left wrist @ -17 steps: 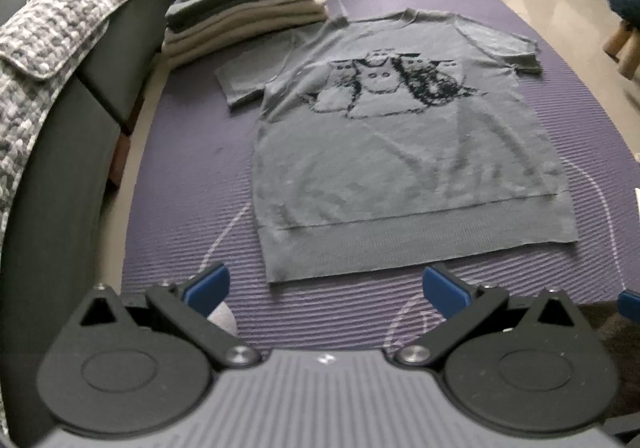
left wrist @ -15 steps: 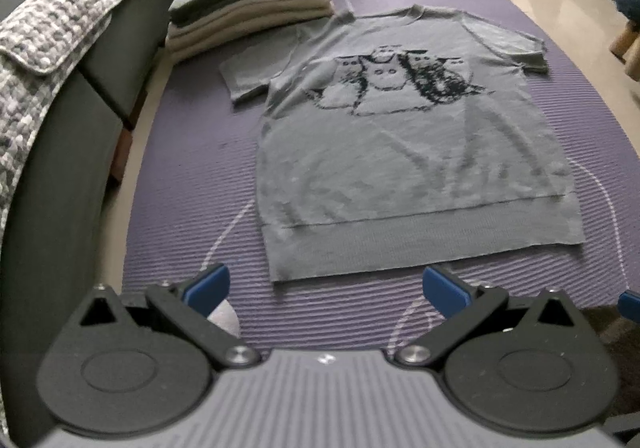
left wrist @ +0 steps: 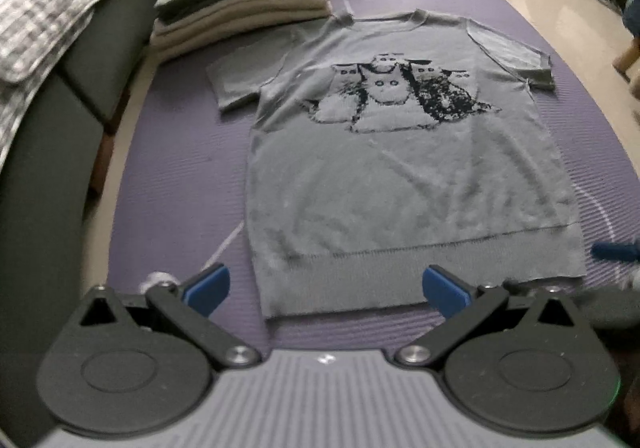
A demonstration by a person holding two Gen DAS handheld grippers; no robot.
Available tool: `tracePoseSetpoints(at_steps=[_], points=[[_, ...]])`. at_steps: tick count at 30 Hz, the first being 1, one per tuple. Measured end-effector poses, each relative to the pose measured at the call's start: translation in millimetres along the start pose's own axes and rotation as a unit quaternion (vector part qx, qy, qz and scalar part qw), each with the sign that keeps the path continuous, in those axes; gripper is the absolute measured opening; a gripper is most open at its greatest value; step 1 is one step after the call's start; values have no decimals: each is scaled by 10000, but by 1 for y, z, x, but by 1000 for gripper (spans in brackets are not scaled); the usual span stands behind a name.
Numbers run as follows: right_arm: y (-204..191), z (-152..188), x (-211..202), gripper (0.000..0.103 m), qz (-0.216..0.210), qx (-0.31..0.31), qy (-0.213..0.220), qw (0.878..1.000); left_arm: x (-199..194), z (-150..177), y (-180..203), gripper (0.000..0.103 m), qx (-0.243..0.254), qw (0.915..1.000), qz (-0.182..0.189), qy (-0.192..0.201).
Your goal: Fold clothes
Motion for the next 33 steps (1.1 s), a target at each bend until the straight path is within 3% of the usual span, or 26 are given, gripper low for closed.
tracePoseSetpoints(at_steps=[4,6,11,18,20,22,24,29,33], points=[[31,-33,35,102,80,222,-137,9996,16,-13,-4,103,11,9995,318,-91],[50,-43,46,102,215,333,-138,9991,23,-49,11,103,-28,9995,300,-51],[94,-34,67,102,116,950,-227,9951,48,-87,28,103,-21,9998,179,-5],[130,-23,84,102,-165,1595,-259,9867,94,-153,90,102,1276,9911,-180,319],[135,-19,85,97,-196,1659,-232,9857,107,-170,116,102,1487,9870,-4,612],[135,-16,87,81,-171,1657,-233,9858,117,-180,144,102,1786,9800,251,846],[140,-16,87,71,-210,1662,-278,9855,126,-190,174,102,2151,9696,453,1078],[141,-18,90,69,-389,1645,-221,9854,144,-212,249,102,3105,9317,564,1798],[140,-22,92,68,-364,1638,-88,9858,160,-224,285,102,3379,9167,762,1993]])
Point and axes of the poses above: each gripper's, at about its wrist camera, not at the fingertips, and x roughly the way its jaws point, y to its right, z to its underside, the point moved 3 cm from there along x, roughly the way its jaws point, and after that the axes turned 4 degrees about -y, right-handed, at the moved point
